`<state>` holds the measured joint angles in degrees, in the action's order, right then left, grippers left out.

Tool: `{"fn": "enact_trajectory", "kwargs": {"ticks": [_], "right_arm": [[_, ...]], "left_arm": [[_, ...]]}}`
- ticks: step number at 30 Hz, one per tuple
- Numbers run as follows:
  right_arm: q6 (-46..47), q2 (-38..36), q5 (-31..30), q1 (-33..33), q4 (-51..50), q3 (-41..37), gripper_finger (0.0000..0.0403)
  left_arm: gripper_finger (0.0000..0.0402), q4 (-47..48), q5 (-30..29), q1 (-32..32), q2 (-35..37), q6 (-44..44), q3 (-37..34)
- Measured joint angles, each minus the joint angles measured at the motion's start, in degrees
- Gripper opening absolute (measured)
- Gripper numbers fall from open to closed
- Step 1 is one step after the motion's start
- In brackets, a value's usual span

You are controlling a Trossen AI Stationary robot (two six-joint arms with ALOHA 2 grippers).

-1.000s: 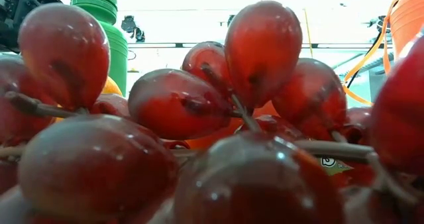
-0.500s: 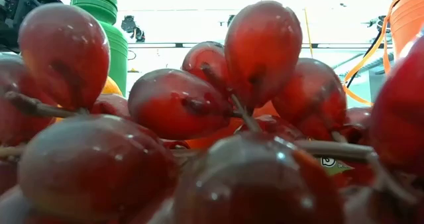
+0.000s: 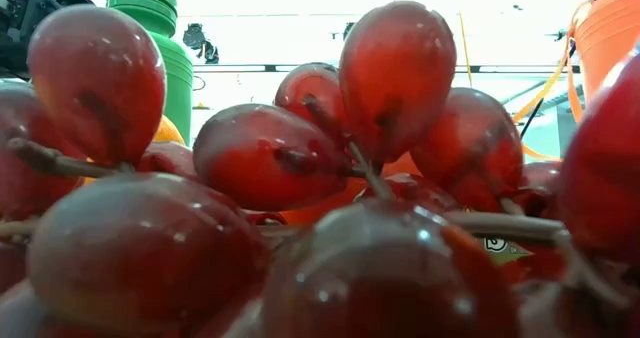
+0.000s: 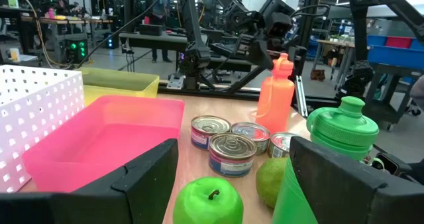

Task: Pick & Place Food Item
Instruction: Put the orange tumbler into the white bin

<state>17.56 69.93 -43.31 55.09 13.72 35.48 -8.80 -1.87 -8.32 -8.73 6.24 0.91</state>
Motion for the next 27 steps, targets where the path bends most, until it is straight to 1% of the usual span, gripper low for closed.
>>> {"fn": "enact_trajectory", "kwargs": {"ticks": [3,7,12,14,16,19,22,24,27], "right_arm": [[-0.3,-0.6,0.0,0.0,2.1,0.0,0.0202],[-0.6,-2.2,-0.1,0.0,5.4,0.0,0.0203],[-3.3,-4.2,-1.4,-0.4,12.4,0.0,0.0224],[-5.2,-5.2,-1.8,-1.3,15.2,0.0,0.0224],[-7.1,-6.6,-1.7,-3.0,17.1,0.0,0.0215],[-9.6,-9.5,-1.6,-6.7,18.1,0.0,0.0202],[-10.2,-12.9,-0.9,-12.5,18.0,0.0,0.0202],[-11.2,-14.8,2.4,-17.6,17.6,0.0,0.0206],[-11.0,-16.9,10.0,-26.9,17.6,0.0,0.0214]], "left_arm": [[0.0301,0.0,0.0,0.0,0.0,0.0,0.0],[0.0301,0.0,0.0,0.0,0.0,0.0,0.0],[0.0301,0.0,0.0,0.0,0.0,0.0,0.0],[0.0301,0.0,0.0,0.0,0.0,0.0,0.0],[0.0301,0.0,0.0,0.0,0.0,0.0,0.0],[0.0301,0.0,0.0,0.0,0.0,0.0,0.0],[0.0301,0.0,0.0,0.0,0.0,0.0,0.0],[0.0301,0.0,0.0,0.0,0.0,0.0,0.0],[0.0301,0.0,0.0,0.0,0.0,0.0,0.0]]}}
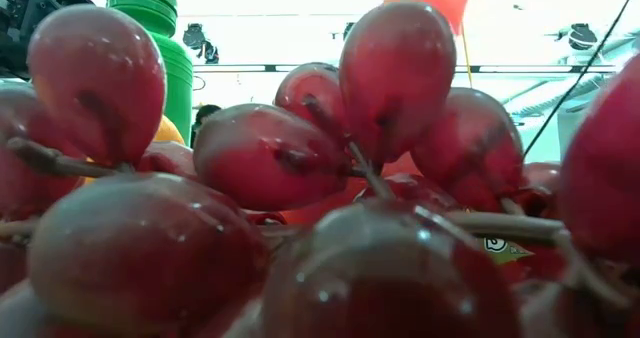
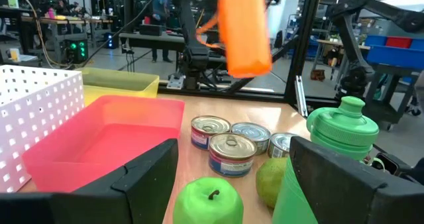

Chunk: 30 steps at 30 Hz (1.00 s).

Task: Pick & Place Food Item
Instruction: Put the orange tumbler into the white bin

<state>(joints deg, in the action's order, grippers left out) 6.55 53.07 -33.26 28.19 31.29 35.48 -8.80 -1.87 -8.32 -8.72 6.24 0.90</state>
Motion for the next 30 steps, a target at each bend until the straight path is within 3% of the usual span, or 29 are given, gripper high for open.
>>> {"fn": "enact_trajectory", "kwargs": {"ticks": [7,15,23,30], "right_arm": [[4.9,-0.5,15.4,-23.6,-4.1,2.7,0.0207],[6.3,9.4,29.8,-43.4,-18.2,18.8,0.0208],[2.2,23.6,33.4,-55.5,-26.7,34.6,0.0209],[-0.6,31.5,32.6,-60.8,-28.1,36.6,0.0209]], "left_arm": [[0.0301,0.0,0.0,0.0,0.0,0.0,0.0],[0.0301,0.0,0.0,0.0,0.0,0.0,0.0],[0.0301,0.0,0.0,0.0,0.0,0.0,0.0],[0.0301,0.0,0.0,0.0,0.0,0.0,0.0]]}}
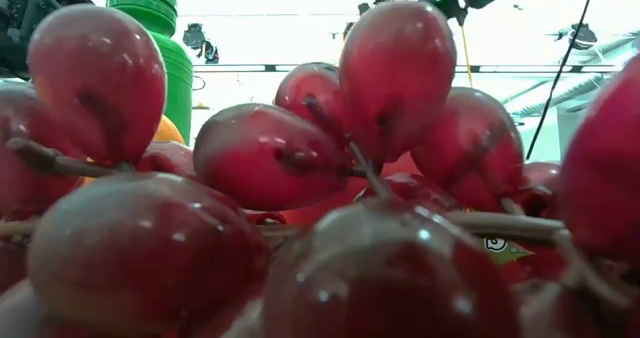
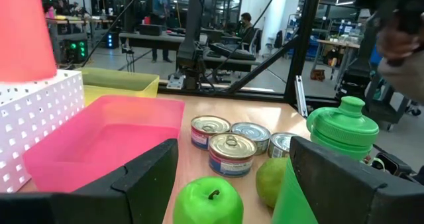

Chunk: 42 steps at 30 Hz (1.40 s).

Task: Pick & Place Food Item
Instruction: Put the orange tumbler into the white bin

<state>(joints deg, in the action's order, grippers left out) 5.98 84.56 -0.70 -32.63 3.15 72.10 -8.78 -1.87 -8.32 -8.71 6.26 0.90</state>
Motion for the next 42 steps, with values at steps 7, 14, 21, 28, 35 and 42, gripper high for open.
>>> {"fn": "enact_trajectory", "kwargs": {"ticks": [7,14,21,28,35,42], "right_arm": [[-3.4,3.9,-5.5,-2.5,-1.2,0.0,0.0209],[-2.4,4.8,-9.3,-2.5,2.6,-4.2,0.0210],[-2.2,4.8,-11.2,-2.5,17.6,-14.9,0.0210],[-5.3,4.8,-11.3,-2.5,26.0,-22.6,0.0210],[-6.8,4.6,-11.3,-2.5,28.3,-24.9,0.0229],[-7.1,4.8,-11.2,-2.5,30.1,-25.3,0.0252]], "left_arm": [[0.0301,0.0,0.0,0.0,0.0,0.0,0.0],[0.0301,0.0,0.0,0.0,0.0,0.0,0.0],[0.0301,0.0,0.0,0.0,0.0,0.0,0.0],[0.0301,0.0,0.0,0.0,0.0,0.0,0.0],[0.0301,0.0,0.0,0.0,0.0,0.0,0.0],[0.0301,0.0,0.0,0.0,0.0,0.0,0.0]]}}
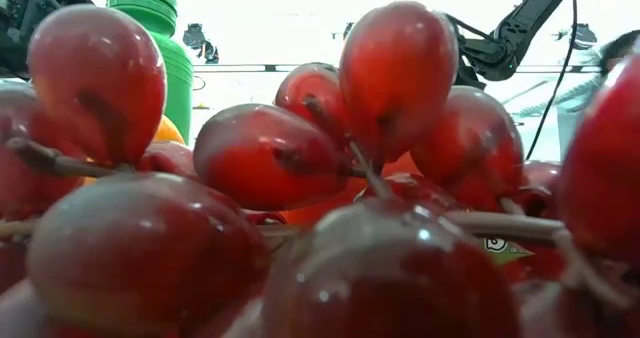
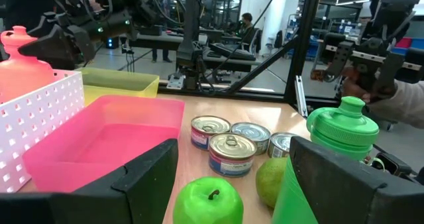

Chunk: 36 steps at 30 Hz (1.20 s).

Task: Pick & Place Food Item
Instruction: Put the orange tumbler into the white bin, then put the green tumbler into the white bin

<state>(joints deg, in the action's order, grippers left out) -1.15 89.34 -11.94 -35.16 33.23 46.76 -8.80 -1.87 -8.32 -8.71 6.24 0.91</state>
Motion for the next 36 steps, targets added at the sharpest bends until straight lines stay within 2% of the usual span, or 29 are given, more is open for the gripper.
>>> {"fn": "enact_trajectory", "kwargs": {"ticks": [12,19,25,30,36], "right_arm": [[-1.2,-1.7,0.0,0.1,2.6,0.0,0.0295],[-3.4,-9.5,-0.2,0.8,-2.4,0.0,0.0302],[-2.7,-20.2,0.0,2.9,-13.3,0.0,0.0300],[-1.9,-29.3,0.2,8.5,-25.6,0.0,0.0298],[10.8,-39.1,0.2,17.5,-41.9,0.0,0.0290]], "left_arm": [[0.0301,0.0,0.0,0.0,0.0,0.0,0.0],[0.0301,0.0,0.0,0.0,0.0,0.0,0.0],[0.0301,0.0,0.0,0.0,0.0,0.0,0.0],[0.0301,0.0,0.0,0.0,0.0,0.0,0.0],[0.0301,0.0,0.0,0.0,0.0,0.0,0.0]]}}
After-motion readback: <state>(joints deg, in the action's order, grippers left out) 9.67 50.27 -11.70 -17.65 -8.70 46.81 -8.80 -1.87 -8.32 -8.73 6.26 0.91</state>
